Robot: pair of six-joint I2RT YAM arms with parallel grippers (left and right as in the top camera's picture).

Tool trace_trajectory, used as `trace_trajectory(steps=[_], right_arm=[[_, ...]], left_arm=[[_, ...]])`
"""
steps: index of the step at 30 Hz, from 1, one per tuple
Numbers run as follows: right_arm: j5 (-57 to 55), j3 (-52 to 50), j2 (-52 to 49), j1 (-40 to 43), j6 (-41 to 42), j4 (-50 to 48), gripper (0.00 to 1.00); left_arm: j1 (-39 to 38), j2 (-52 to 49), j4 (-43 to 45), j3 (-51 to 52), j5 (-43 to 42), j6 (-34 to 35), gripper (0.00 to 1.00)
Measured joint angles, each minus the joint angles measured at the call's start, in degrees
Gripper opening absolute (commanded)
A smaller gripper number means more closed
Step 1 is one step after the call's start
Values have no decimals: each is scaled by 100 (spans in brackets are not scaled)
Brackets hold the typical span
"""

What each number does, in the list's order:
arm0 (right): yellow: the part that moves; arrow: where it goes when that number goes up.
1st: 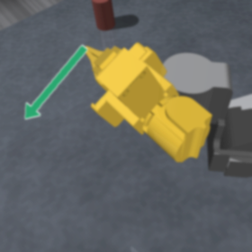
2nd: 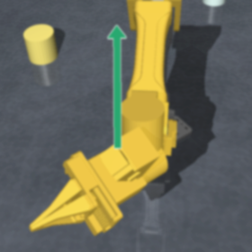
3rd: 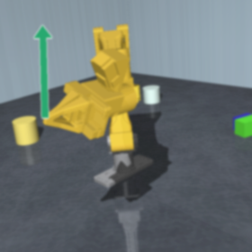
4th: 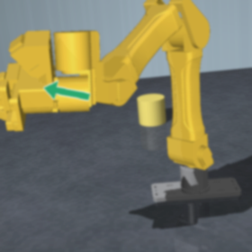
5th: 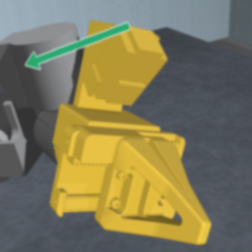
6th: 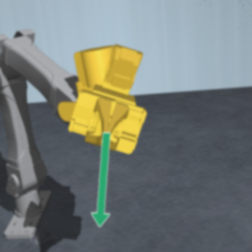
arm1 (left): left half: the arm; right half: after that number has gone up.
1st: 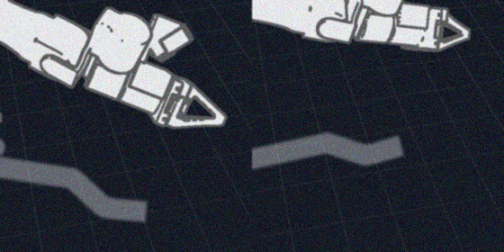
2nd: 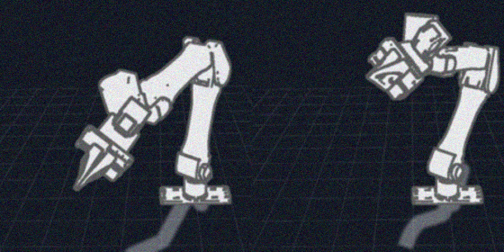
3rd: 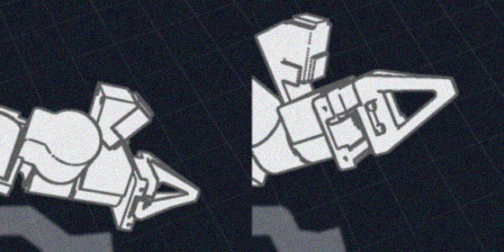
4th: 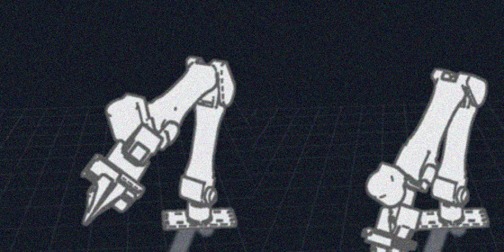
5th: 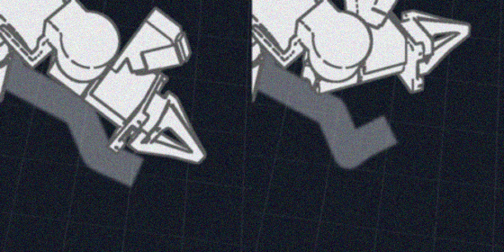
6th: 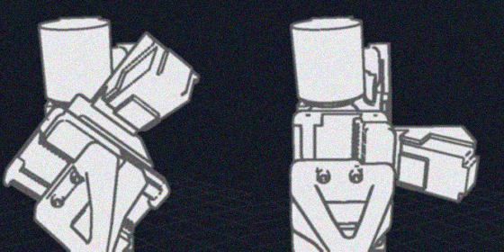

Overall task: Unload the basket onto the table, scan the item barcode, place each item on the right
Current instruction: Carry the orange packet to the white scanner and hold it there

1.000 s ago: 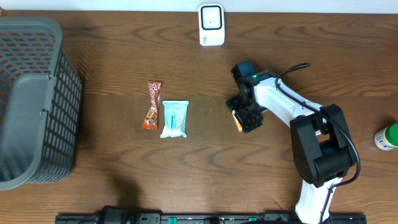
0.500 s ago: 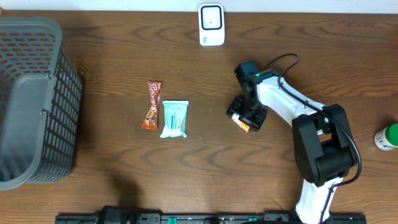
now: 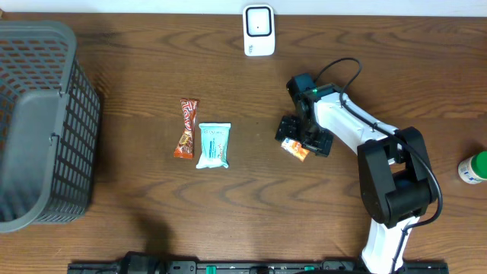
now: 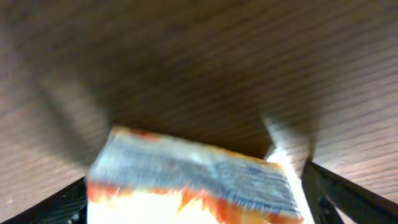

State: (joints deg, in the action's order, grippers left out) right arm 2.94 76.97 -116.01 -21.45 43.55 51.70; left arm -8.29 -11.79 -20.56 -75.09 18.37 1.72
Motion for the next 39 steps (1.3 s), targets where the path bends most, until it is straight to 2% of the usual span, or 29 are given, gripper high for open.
trace_trajectory(steps=[6, 10, 14, 21, 30, 33, 39], right_arm=[[-186, 0, -15, 0, 90, -20, 76], [-195, 0, -15, 0, 114, -31, 75], [-201, 0, -15, 2, 98, -37, 68], [-190, 221, -125, 2, -133, 203, 66], [-190, 1495, -269, 2, -787, 656, 66], [-195, 1980, -269, 2, -984, 590, 71], [-232, 2682, -269, 2, -1502, -107, 72]], left_arm=[[0, 0, 2, 0, 0, 0, 98], [0, 0, 0, 0, 0, 0, 98], [0, 0, 0, 0, 0, 0, 98], [0, 0, 0, 0, 0, 0, 98], [0, 0, -4, 0, 0, 0, 98], [0, 0, -7, 0, 0, 0, 98], [0, 0, -7, 0, 0, 0, 98]])
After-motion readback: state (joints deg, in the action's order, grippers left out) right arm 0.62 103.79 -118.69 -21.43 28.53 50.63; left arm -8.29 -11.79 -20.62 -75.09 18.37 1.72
